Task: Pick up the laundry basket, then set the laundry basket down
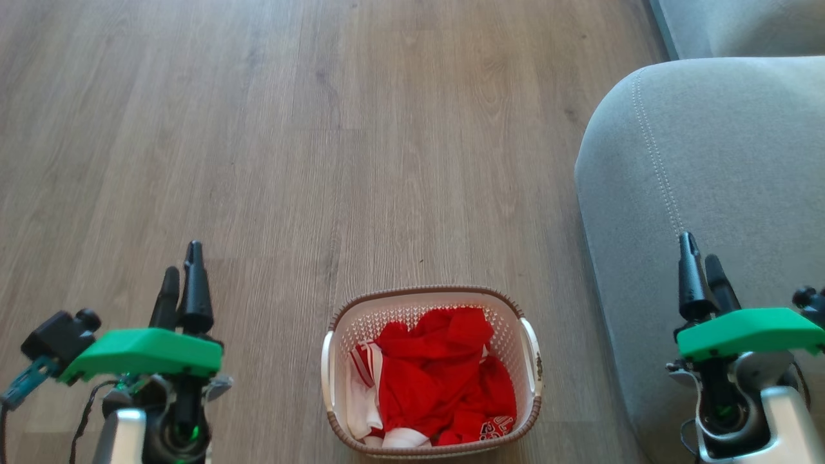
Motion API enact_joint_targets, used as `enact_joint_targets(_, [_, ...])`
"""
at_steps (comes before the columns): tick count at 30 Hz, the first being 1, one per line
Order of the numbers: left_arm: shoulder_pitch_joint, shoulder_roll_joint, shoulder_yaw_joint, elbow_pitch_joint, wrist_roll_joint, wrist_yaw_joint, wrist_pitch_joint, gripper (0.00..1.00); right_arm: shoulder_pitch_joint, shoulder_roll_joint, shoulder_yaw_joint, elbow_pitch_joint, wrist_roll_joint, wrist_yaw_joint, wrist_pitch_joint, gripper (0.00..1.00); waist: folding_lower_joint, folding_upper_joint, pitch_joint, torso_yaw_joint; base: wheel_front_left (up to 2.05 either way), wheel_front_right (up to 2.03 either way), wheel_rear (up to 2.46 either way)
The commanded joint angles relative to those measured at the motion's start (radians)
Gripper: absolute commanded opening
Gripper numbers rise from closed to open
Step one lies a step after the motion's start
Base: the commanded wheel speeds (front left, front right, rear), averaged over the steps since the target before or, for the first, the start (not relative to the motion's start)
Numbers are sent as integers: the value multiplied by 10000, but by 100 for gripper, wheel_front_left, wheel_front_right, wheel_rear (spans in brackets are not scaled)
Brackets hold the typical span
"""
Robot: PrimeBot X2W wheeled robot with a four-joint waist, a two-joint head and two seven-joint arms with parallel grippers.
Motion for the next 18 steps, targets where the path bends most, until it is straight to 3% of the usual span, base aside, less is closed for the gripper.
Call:
enact_joint_targets(1, [-584,95,-46,-574,602,169,-141,100,-562,-88,208,-553,-643,34,-147,100,0,0,12,18,0,0,0])
enact_joint_targets(18, [-867,961,-2135,-425,3094,1440,-611,100,-601,-108,1157,-286,-3353,43,-616,100,0,0,-92,135,0,0,0])
